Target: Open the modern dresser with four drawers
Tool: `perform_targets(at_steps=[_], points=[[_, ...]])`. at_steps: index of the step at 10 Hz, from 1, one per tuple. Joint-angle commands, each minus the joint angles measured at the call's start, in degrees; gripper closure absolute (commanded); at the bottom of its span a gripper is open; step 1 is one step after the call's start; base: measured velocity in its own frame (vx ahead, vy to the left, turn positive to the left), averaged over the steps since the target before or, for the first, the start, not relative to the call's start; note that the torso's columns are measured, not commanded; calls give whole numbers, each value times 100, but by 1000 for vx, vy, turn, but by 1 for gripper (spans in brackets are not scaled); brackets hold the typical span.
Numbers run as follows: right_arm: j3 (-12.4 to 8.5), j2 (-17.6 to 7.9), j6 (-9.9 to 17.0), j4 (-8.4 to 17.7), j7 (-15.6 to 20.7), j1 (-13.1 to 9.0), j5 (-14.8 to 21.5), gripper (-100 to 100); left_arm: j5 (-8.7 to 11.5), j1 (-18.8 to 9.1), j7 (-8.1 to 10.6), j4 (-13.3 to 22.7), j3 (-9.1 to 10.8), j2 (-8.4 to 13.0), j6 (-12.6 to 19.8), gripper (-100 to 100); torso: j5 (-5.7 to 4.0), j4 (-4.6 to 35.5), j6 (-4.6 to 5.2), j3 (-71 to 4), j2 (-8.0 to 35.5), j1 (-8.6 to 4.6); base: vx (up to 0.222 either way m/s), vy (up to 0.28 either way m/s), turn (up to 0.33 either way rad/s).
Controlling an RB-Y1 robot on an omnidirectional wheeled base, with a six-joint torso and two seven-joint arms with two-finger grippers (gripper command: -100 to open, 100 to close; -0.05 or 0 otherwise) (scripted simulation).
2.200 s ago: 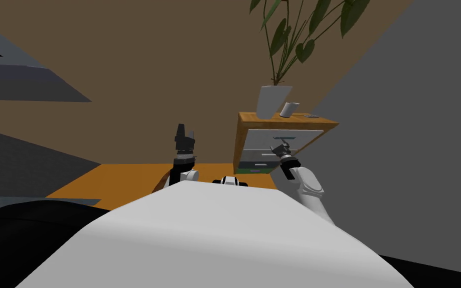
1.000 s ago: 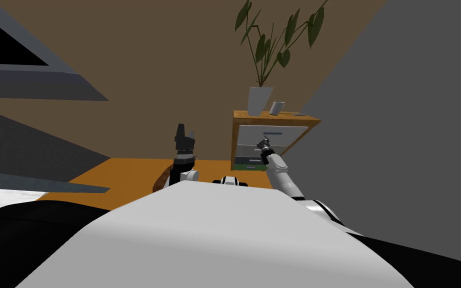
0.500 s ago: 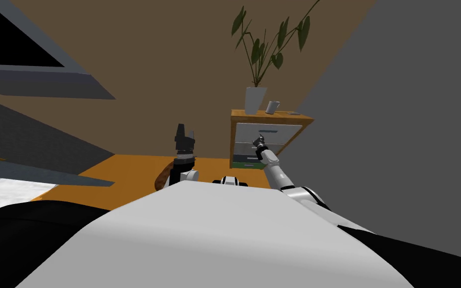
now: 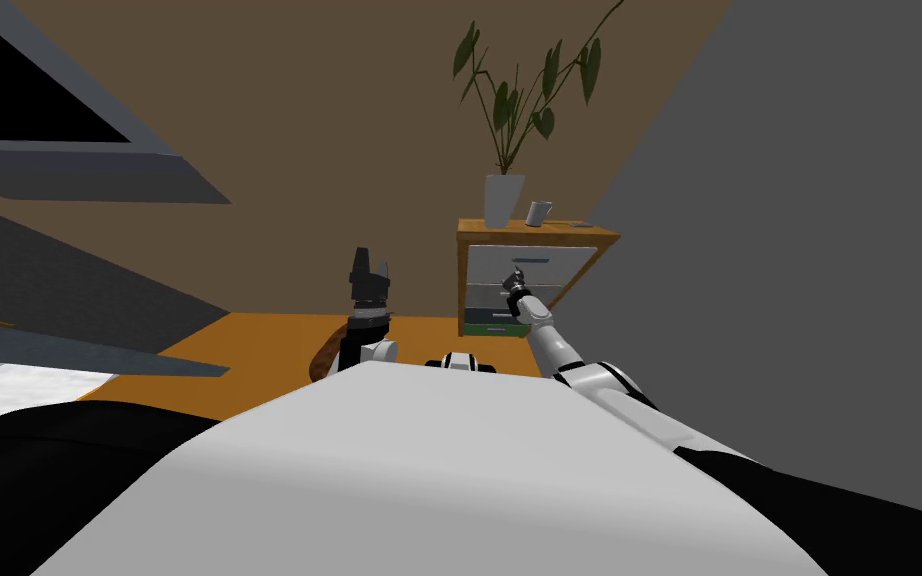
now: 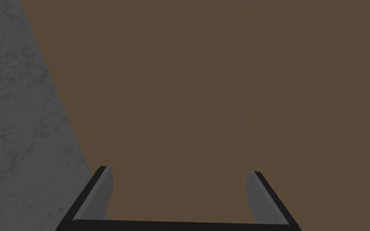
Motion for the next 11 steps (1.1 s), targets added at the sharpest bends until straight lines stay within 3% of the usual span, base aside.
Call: perform_targets(at_steps=[1,2,3,4,6,8,9,11], points=[[559,87,488,383,-203,-444,42,-100,0,-1,0,0,1,1,0,0,-12,-12,-16,11,20,-18,-105,-139,109],[559,87,488,590,-203,-618,105,-100,0,-2,0,0,1,1,0,0,-19,-20,0,17,27,-24,-58,-84,22],[559,87,488,606,-203,-744,105,-100,0,-1,0,0,1,1,0,0,-13,-22,13,11,17,-2,-26,-18,-13],[813,165,752,877,-410,-878,164,-100,0,0,0,0,0,0,0,0,0,-6,21,10,16,15,-84,-82,48],[1123,165,975,1216,-410,-1192,164,-100,0,-1,0,0,0,1,0,0,-19,-15,32,29,48,-29,-87,-92,57],[1137,165,975,1255,-410,-1428,164,-100,0,0,0,0,0,0,0,0,-15,-23,47,19,32,-14,-6,0,-19],[1417,244,1250,1563,-618,-1640,223,-100,0,0,0,0,0,0,0,0,-11,-14,36,16,26,-10,-86,-99,37],[1716,244,1461,1893,-618,-1963,223,-100,0,-1,0,1,1,1,0,0,-25,-13,41,37,61,-45,-90,-92,62]])
